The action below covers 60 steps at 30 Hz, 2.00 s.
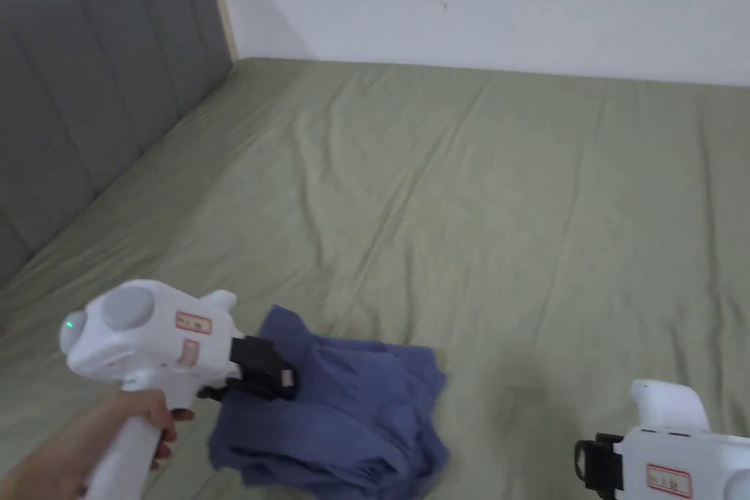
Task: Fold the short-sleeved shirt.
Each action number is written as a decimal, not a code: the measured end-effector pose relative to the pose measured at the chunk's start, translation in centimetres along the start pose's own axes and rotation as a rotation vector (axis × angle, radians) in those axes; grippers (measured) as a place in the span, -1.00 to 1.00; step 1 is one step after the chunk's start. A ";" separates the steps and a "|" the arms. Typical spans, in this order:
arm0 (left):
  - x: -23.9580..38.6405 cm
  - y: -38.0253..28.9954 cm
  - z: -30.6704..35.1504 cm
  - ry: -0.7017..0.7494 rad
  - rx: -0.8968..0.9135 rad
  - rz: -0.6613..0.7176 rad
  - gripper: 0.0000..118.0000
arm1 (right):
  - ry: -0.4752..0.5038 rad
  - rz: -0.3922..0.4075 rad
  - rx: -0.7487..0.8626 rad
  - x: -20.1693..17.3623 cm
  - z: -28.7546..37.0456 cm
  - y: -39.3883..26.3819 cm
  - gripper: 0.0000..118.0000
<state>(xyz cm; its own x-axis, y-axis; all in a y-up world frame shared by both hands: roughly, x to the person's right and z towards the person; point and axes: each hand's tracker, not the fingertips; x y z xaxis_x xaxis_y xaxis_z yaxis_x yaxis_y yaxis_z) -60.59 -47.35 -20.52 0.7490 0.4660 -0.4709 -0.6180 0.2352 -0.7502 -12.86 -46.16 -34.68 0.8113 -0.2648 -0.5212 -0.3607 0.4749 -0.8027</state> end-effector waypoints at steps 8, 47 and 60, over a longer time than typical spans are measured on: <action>-5.8 4.5 4.3 0.844 0.003 -0.323 -0.54 | -0.019 -0.005 -0.047 -0.8 -1.7 0.0 -1.00; 25.2 -16.6 10.1 0.404 0.820 -0.320 -1.00 | -0.183 0.039 0.519 2.4 17.1 -0.6 -1.00; 33.4 -21.0 13.7 0.428 1.092 -0.469 -1.00 | -0.375 0.121 0.894 0.5 25.1 -1.4 -1.00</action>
<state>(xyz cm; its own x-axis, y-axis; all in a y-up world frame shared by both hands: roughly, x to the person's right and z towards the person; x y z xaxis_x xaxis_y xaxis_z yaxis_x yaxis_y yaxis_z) -25.89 -25.00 -14.17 0.8401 -0.1173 -0.5297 0.0050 0.9780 -0.2085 -0.39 -25.87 -26.56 0.9413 0.0382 -0.3353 -0.0946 0.9836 -0.1533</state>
